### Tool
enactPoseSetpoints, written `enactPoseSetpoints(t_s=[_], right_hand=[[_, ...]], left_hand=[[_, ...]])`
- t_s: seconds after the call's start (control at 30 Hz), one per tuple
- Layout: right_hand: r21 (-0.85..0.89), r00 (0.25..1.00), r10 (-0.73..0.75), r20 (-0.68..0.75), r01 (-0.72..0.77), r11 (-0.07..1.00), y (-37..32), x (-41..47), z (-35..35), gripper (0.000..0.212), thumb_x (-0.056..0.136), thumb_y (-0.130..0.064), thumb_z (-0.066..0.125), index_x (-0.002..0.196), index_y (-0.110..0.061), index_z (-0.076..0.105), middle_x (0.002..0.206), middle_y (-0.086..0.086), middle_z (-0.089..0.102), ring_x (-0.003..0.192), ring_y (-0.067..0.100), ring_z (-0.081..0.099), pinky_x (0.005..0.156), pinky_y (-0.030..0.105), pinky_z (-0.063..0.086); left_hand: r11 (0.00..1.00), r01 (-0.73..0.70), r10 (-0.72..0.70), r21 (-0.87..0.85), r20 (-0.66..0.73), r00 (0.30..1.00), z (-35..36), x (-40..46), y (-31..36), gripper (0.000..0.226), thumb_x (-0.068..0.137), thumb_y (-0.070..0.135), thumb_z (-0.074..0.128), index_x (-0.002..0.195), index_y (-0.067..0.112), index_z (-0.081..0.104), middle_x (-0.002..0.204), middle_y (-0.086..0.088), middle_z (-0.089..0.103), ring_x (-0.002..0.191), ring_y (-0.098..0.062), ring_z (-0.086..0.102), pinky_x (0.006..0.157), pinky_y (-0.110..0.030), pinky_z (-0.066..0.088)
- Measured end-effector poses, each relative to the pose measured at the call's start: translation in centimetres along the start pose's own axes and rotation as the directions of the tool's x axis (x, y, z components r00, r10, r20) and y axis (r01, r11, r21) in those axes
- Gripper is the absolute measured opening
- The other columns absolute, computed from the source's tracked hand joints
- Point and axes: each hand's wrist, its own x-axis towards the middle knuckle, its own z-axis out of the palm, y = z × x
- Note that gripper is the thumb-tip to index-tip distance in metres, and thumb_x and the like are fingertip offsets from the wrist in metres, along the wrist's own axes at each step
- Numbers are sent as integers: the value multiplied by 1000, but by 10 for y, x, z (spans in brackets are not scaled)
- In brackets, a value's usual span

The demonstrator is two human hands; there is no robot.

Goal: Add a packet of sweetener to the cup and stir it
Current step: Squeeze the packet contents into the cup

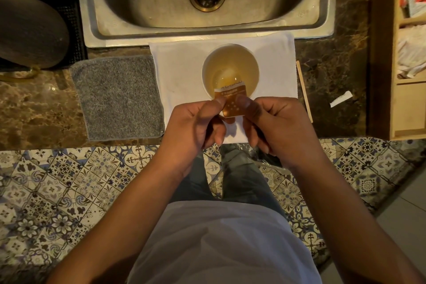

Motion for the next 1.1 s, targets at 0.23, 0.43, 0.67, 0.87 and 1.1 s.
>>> enactPoseSetpoints(t_s=[0.23, 0.43, 0.67, 0.87, 1.1], right_hand=[[4, 1000, 13, 4, -13, 1000, -2, -1, 1, 43, 103, -19, 57, 62, -7, 64, 44, 5, 56, 31, 8, 38, 38, 14, 33], [36, 1000, 19, -1, -19, 999, -5, -5, 1, 44, 99, -29, 59, 59, -10, 62, 43, 4, 55, 30, 9, 38, 36, 14, 32], [55, 999, 13, -30, -12, 998, -8, -7, 3, 44, 92, -37, 59, 59, -8, 62, 42, 5, 54, 29, 8, 37, 35, 15, 31], [66, 998, 40, -40, -37, 997, -8, -5, 3, 52, 100, -34, 55, 57, -5, 59, 43, 7, 51, 31, 11, 35, 38, 17, 31], [45, 999, 27, -45, -25, 999, -7, -2, 0, 47, 101, -20, 58, 55, -14, 59, 42, -1, 49, 35, 8, 35, 41, 15, 35]], left_hand=[[1000, 0, 0, 1, 3, 1000, 1, 0, 0, 47, 102, 30, 52, 59, 16, 67, 44, -9, 52, 41, -19, 30, 45, -27, 27], [1000, -2, 2, 11, 34, 999, 0, -2, 2, 49, 104, 27, 48, 62, 10, 68, 44, -9, 55, 36, -16, 31, 43, -23, 31], [1000, 3, -3, -1, 14, 1000, 3, -1, 5, 49, 103, 23, 49, 59, 5, 62, 41, -1, 55, 33, -13, 33, 41, -22, 31], [1000, 6, -6, -15, 3, 1000, 5, -2, 8, 47, 103, 20, 48, 62, 2, 61, 39, -2, 55, 33, -11, 34, 42, -23, 30], [1000, -14, 14, -22, -2, 1000, 5, -1, 6, 51, 102, 19, 49, 55, 10, 67, 38, -6, 52, 32, -13, 33, 42, -25, 31]])
